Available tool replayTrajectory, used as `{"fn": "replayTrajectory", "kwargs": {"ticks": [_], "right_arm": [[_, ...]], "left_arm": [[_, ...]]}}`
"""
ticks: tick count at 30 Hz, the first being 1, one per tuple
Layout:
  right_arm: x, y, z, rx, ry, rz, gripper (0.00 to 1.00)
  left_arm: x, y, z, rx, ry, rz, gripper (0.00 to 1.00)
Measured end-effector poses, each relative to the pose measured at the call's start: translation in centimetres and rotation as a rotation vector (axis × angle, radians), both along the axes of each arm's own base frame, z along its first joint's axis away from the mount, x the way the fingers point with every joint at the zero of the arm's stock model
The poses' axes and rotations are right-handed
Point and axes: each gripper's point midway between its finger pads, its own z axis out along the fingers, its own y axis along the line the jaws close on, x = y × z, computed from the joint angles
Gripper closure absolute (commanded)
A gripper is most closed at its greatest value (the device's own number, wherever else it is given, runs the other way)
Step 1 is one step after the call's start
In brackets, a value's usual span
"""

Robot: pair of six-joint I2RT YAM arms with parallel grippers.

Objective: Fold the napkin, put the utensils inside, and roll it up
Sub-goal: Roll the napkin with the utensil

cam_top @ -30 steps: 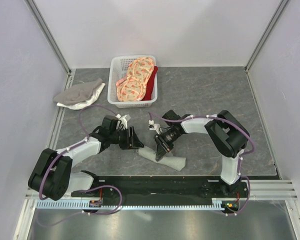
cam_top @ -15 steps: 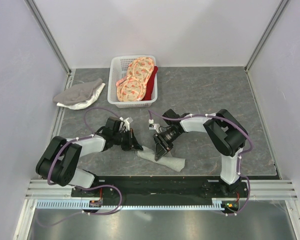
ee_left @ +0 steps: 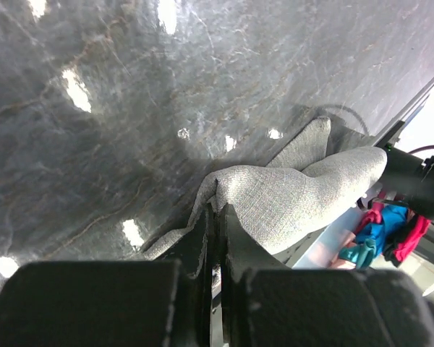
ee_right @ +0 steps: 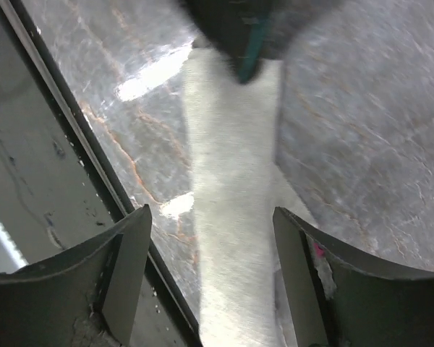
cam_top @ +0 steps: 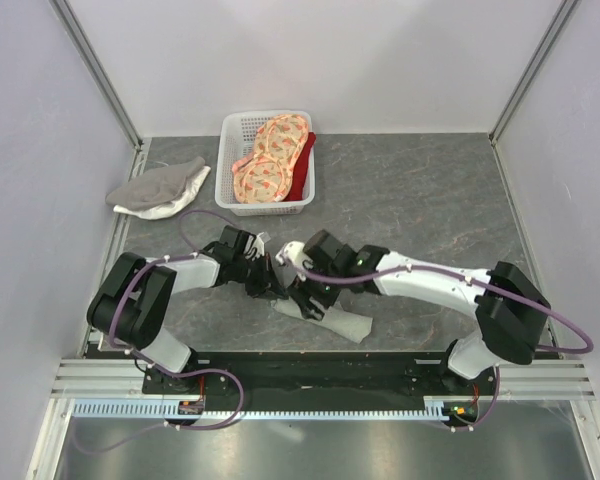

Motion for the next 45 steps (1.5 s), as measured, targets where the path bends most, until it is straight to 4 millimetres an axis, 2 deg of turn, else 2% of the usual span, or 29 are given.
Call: {"fn": "replayTrajectory", "kwargs": {"ticks": [3, 5, 8, 10, 11, 12, 14, 15, 16, 18, 21, 26, 29, 32, 34, 37, 41, 45], "right_arm": [[-1.7, 0.6, -0.4, -0.049, -0.1, 0.04, 0.22], [-2.3, 0.0, -1.4, -0.099, -0.135, 0.044, 0.22], [-2.3, -0.9, -2.9, -0.16, -0.161, 0.034, 0.23], [-2.0, -1.2, -4.0, -0.196, -0.165, 0.021, 0.26], [-1.9, -1.4, -4.5, -0.214, -0.165, 0.016, 0.29], [-1.9, -1.6, -5.1, -0.233, -0.162, 0.013, 0.32], [-1.9, -2.0, -6.2, -0.266, -0.151, 0.008, 0.41], [-1.9, -2.1, -6.5, -0.275, -0.146, 0.009, 0.44], [-1.9, -2.1, -6.6, -0.272, -0.133, 0.002, 0.5], [-1.9, -2.0, -6.6, -0.256, -0.11, 0.001, 0.55], [-1.5, -2.1, -6.5, -0.208, -0.032, -0.015, 0.59], [-1.7, -1.7, -6.3, -0.094, 0.148, -0.002, 0.62], [-2.7, -1.1, -6.2, -0.026, 0.261, 0.04, 0.63], [-3.5, -0.4, -6.2, 0.043, 0.378, 0.078, 0.64], [-3.7, -0.2, -6.1, 0.08, 0.448, 0.091, 0.64], [-4.0, 0.0, -6.2, 0.142, 0.572, 0.103, 0.64], [-3.6, 0.1, -6.2, 0.206, 0.712, 0.094, 0.64], [-3.0, 0.8, -6.3, 0.256, 0.806, 0.097, 0.64]], "left_arm": [[0.1, -0.1, -0.1, -0.006, 0.024, -0.001, 0.98], [0.1, -0.1, -0.1, -0.012, 0.041, -0.002, 0.98], [0.2, -0.1, -0.1, -0.018, 0.059, -0.004, 0.98], [0.2, -0.2, -0.1, -0.019, 0.065, -0.005, 0.93], [0.2, -0.2, -0.1, -0.019, 0.066, -0.005, 0.9], [0.2, -0.2, 0.0, -0.018, 0.069, -0.005, 0.81], [0.3, -0.2, 0.0, -0.017, 0.07, -0.004, 0.71], [0.4, -0.2, 0.1, -0.017, 0.067, -0.006, 0.61], [0.4, -0.2, 0.1, -0.017, 0.063, -0.008, 0.55], [0.7, -0.3, 0.3, -0.018, 0.052, -0.011, 0.43], [1.3, 0.1, 1.1, -0.006, 0.015, 0.005, 0.37], [2.7, 1.5, 3.3, 0.06, -0.115, 0.067, 0.34], [3.6, 2.1, 5.1, 0.074, -0.208, 0.1, 0.34], [3.6, 2.5, 6.4, 0.068, -0.279, 0.109, 0.34], [3.2, 2.7, 6.5, 0.065, -0.288, 0.108, 0.37], [2.3, 3.0, 5.4, 0.074, -0.262, 0.104, 0.38], [0.8, 3.2, 4.2, 0.076, -0.218, 0.089, 0.39], [0.0, 2.9, 4.0, 0.047, -0.204, 0.065, 0.41]]}}
